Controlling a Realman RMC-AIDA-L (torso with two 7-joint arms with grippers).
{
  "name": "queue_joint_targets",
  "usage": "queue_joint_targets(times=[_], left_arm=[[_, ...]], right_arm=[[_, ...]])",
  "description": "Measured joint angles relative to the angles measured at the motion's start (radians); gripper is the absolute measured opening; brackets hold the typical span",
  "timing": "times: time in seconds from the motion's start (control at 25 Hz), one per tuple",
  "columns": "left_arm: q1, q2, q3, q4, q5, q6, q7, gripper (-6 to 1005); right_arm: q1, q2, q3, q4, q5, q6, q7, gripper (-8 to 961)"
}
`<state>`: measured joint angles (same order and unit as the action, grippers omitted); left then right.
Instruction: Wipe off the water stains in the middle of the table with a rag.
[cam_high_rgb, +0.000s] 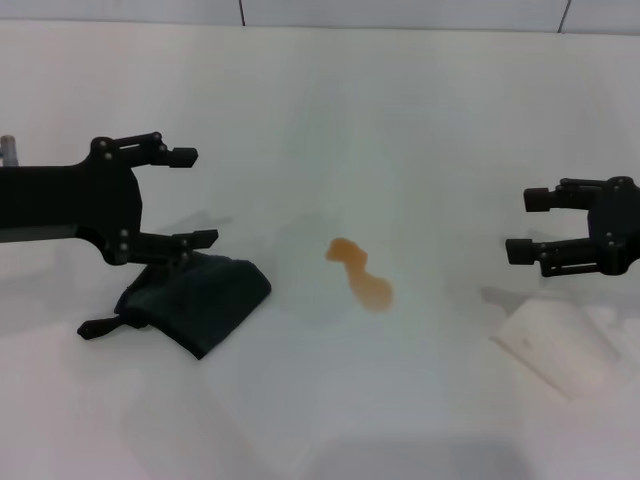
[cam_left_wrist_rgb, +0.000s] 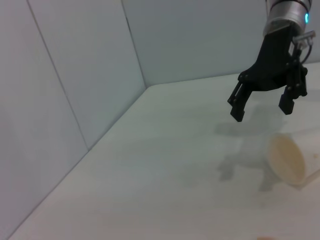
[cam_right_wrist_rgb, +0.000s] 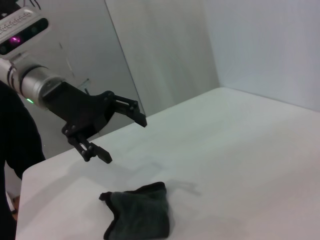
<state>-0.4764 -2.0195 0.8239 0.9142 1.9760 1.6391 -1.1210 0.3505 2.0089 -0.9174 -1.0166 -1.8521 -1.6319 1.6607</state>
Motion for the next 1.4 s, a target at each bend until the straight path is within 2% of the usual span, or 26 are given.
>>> queue_joint_targets(times=[0.56,0.76,1.0,1.4], left_arm=[[0.001,0.001,-0.006,0.006,0.001,-0.001,-0.001,882],[0.005,-0.002,-0.006,0.006,0.001,-0.001,0.000,881],[0.015,-0.002,-0.007,0.005,0.001,-0.001,0.002,880],[0.018,-0.005,-0.030,0.002,-0.001,-0.005,0.004,878]], right_arm=[[-0.073,-0.003,-0.004,-0.242,-0.135,-0.088,0.283,858],[-0.076,-0.003,-0.013,-0.347,-0.220,-0.110,0.397,858],[-0.068,-0.003,-0.104,-0.489,-0.369,-0.118,0.541,857],[-0.024,-0.001,-0.169,-0.679,-0.530,-0.237,0.748,856]])
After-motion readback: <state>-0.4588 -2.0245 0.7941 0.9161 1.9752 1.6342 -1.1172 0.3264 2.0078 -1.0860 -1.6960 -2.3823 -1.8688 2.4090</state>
